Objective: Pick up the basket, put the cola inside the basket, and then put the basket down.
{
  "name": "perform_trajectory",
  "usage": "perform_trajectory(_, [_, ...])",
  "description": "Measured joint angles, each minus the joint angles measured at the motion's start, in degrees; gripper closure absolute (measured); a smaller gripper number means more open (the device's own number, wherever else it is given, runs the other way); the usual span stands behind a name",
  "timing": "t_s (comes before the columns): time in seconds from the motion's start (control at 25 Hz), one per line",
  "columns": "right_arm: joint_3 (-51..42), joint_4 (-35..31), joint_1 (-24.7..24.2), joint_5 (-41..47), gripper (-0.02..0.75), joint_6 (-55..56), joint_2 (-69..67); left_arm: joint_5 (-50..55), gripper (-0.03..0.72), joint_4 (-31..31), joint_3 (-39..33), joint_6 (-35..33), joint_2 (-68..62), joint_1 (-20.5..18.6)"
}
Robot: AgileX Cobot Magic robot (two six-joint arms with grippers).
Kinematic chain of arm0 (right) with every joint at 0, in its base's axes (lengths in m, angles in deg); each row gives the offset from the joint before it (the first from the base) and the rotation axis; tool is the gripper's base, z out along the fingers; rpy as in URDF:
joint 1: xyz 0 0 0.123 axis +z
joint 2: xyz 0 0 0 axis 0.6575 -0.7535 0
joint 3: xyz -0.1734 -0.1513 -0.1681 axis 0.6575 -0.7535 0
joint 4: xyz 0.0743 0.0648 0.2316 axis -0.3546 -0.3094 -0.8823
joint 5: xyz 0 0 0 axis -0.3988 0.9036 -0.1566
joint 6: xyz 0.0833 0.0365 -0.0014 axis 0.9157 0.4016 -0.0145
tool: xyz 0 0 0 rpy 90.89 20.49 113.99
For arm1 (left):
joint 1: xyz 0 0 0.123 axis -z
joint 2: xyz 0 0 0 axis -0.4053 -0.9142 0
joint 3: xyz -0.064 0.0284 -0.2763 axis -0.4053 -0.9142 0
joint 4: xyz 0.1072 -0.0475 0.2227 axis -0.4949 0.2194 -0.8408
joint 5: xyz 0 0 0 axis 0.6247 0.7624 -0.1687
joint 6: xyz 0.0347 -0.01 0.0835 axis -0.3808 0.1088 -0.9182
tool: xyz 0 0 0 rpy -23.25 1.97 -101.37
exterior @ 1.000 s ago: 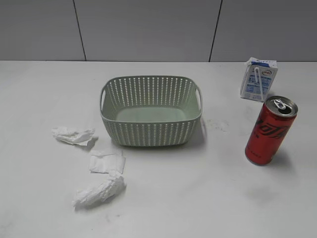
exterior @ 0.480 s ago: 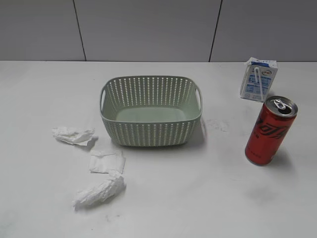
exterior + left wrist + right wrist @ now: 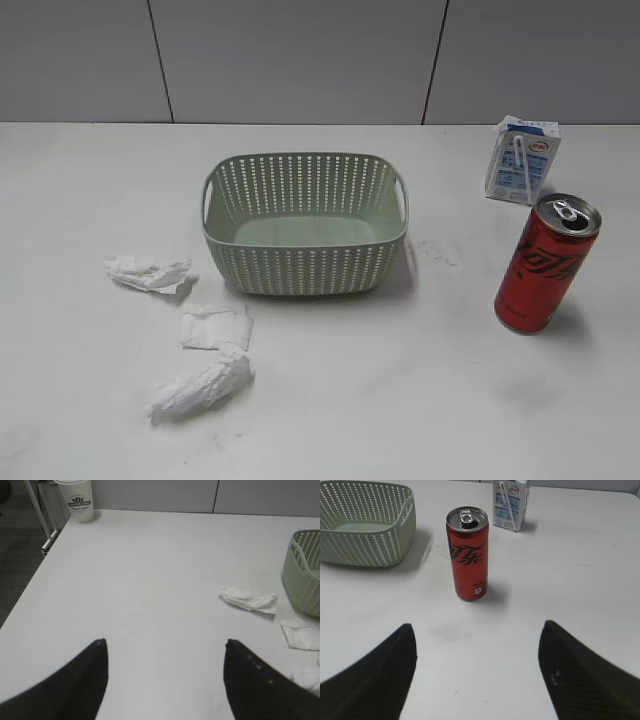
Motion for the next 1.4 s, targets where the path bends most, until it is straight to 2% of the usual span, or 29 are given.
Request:
perform_trajectory(0.2, [0.0,0.0,0.0,0.0,0.166,0.0,0.0,-3.19,0.146,0.55,0.81,0.0,-1.96,0.0])
perform_trajectory(0.36, [0.0,0.0,0.0,0.0,0.166,0.0,0.0,-9.04,0.146,3.4,1.36,0.0,-7.85,0.0])
perform_trajectory(0.72, [0.0,-0.05,0.0,0.0,0.166,0.0,0.0,-21.76,0.146,9.56,4.98,-0.12,-29.43,0.0])
perform_trajectory(0.96, [0.0,-0.05,0.0,0.0,0.166,0.0,0.0,-21.29,0.146,13.38,14.65,-5.16,-47.25,0.0])
perform_trajectory(1.28, [0.0,-0.05,0.0,0.0,0.166,0.0,0.0,-14.38,0.146,14.86,30.87,-5.76,-69.27,0.0])
perform_trajectory(1.4, [0.0,-0.05,0.0,0.0,0.166,0.0,0.0,-13.09,0.146,15.0,35.72,-5.76,-75.34,1.22])
